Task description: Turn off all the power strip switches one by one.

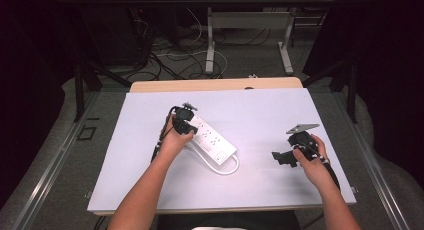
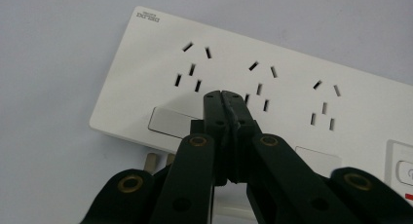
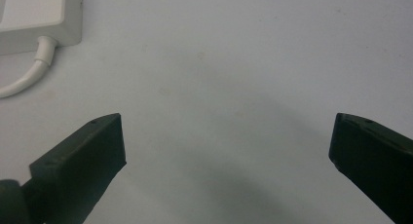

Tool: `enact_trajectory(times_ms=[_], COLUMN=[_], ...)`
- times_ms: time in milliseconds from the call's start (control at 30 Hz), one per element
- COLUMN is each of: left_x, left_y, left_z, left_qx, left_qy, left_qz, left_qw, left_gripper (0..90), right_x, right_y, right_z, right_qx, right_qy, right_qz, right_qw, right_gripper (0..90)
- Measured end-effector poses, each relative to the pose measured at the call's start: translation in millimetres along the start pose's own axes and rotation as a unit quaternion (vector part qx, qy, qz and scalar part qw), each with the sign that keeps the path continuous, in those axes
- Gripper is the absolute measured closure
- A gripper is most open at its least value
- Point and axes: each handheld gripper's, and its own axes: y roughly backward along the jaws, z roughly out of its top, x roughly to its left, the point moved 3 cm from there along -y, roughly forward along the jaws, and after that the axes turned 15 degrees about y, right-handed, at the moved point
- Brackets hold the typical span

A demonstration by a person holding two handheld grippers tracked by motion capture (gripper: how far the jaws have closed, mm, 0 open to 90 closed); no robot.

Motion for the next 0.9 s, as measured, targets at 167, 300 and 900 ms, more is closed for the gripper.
enact_trajectory(times_ms=[167, 300, 900], left_x=[1.1, 3.7, 21.2], left_y=[5.4, 7.8, 7.6], left_z=[3.6, 6.4, 18.1], left_qx=[-0.005, -0.010, -0.014], left_qy=[0.003, 0.011, 0.029], left_qz=[0.002, 0.002, 0.005], left_qw=[1.0000, 0.9999, 0.9995], left_gripper=[90.0, 90.0, 90.0], right_x=[0.4, 0.2, -1.7], right_y=[0.5, 0.3, 1.8], right_z=[0.2, -0.4, -3.4], right_qx=[0.000, -0.001, -0.002], right_qy=[0.001, 0.005, -0.002], right_qz=[-0.003, 0.000, 0.001], right_qw=[1.0000, 1.0000, 1.0000], right_gripper=[0.0, 0.0, 0.0])
